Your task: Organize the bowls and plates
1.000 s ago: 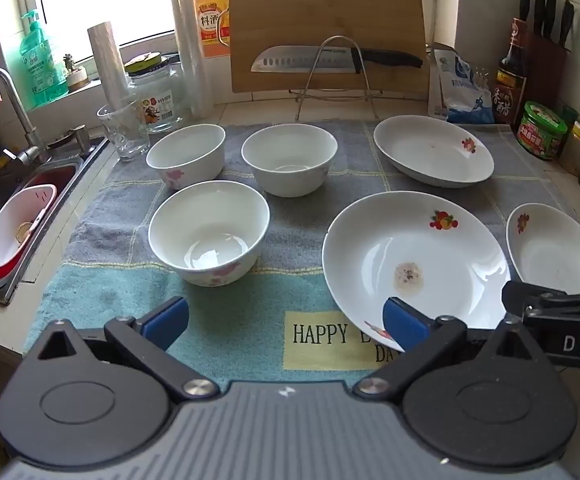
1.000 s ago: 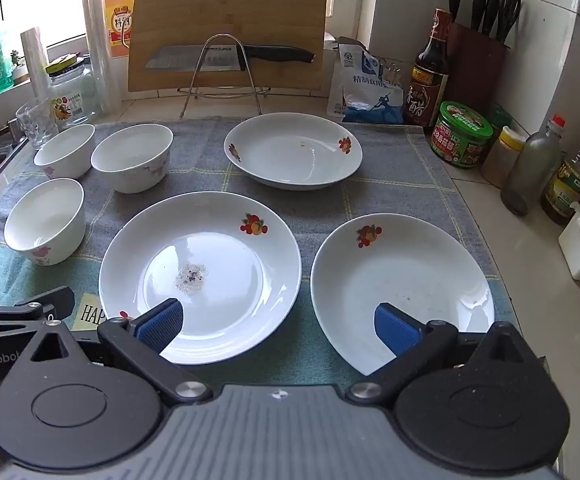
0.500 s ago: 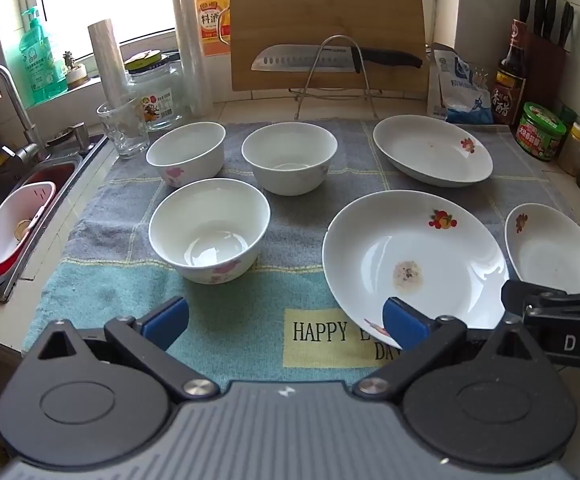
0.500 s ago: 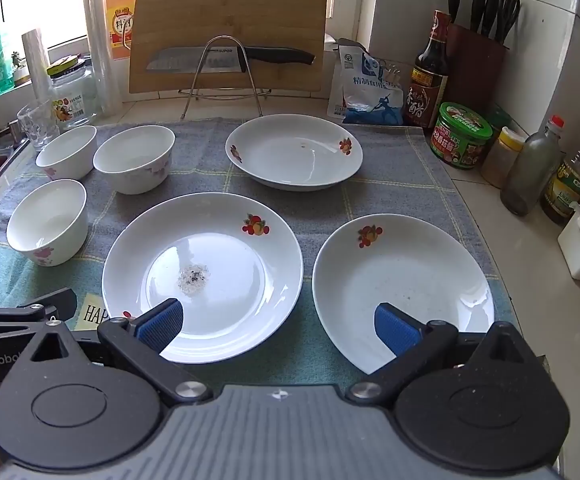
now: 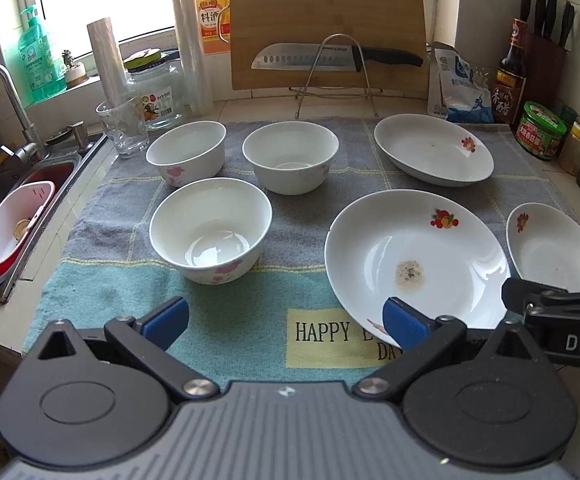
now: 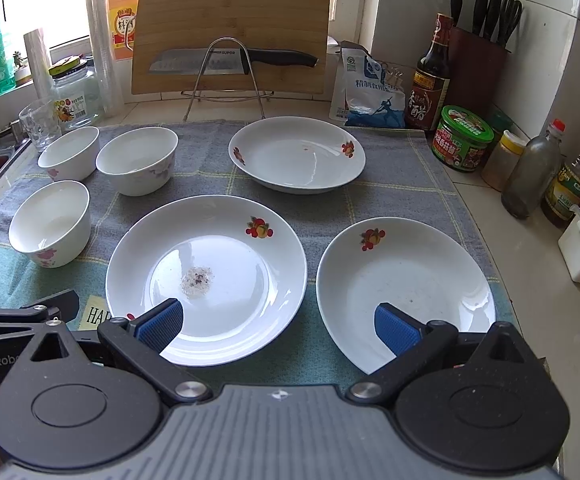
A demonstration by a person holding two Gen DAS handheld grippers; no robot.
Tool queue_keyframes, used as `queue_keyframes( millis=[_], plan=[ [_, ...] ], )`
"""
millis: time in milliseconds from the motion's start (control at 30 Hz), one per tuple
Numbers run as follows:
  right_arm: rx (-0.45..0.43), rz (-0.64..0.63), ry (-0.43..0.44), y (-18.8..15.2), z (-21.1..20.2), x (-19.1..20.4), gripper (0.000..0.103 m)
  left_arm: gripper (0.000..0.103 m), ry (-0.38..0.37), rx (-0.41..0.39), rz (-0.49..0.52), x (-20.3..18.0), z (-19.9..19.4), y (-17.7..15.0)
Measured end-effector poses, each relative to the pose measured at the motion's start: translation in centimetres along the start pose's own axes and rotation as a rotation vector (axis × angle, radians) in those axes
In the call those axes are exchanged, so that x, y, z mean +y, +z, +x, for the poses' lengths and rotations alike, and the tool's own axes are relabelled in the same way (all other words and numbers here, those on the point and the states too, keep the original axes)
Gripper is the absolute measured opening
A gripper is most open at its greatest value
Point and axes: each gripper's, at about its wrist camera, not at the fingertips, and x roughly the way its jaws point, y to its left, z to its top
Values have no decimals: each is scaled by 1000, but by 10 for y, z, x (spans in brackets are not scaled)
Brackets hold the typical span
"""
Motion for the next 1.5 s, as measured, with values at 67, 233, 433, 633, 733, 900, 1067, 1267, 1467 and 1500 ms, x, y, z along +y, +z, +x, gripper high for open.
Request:
queue_keyframes(
  millis=[67, 233, 433, 633, 733, 900, 1067, 1267, 1467, 1500],
  plan=[
    [0, 0, -1, 0, 0, 0, 103, 102, -1, 0, 2, 0, 0, 0],
    [-2, 2, -1, 0, 0, 0, 103, 102, -3, -1, 4, 0, 0, 1],
    [-5, 4, -1, 1, -1, 0, 103, 102, -3, -1, 5, 0, 0, 1],
    [-4, 3, -1, 1, -1, 0, 103, 102, -3, 0, 4, 0, 0, 2],
    [-5, 3, -1, 1, -1, 0, 103, 102, -3, 0, 3, 0, 0, 2],
    [-5, 0, -6, 2, -2, 1, 103, 102, -3, 0, 4, -1, 0, 2],
    [-9, -1, -8, 3, -3, 2, 103, 102, -5, 2, 6, 0, 0, 2],
    [-11, -2, -10, 3, -4, 2, 103, 102, -7, 1, 7, -1, 0, 3],
    [-13, -2, -13, 3, -4, 3, 103, 102, -9, 0, 8, -1, 1, 4],
    [-14, -3, -14, 3, -5, 3, 103, 102, -9, -1, 9, -1, 1, 4]
  ],
)
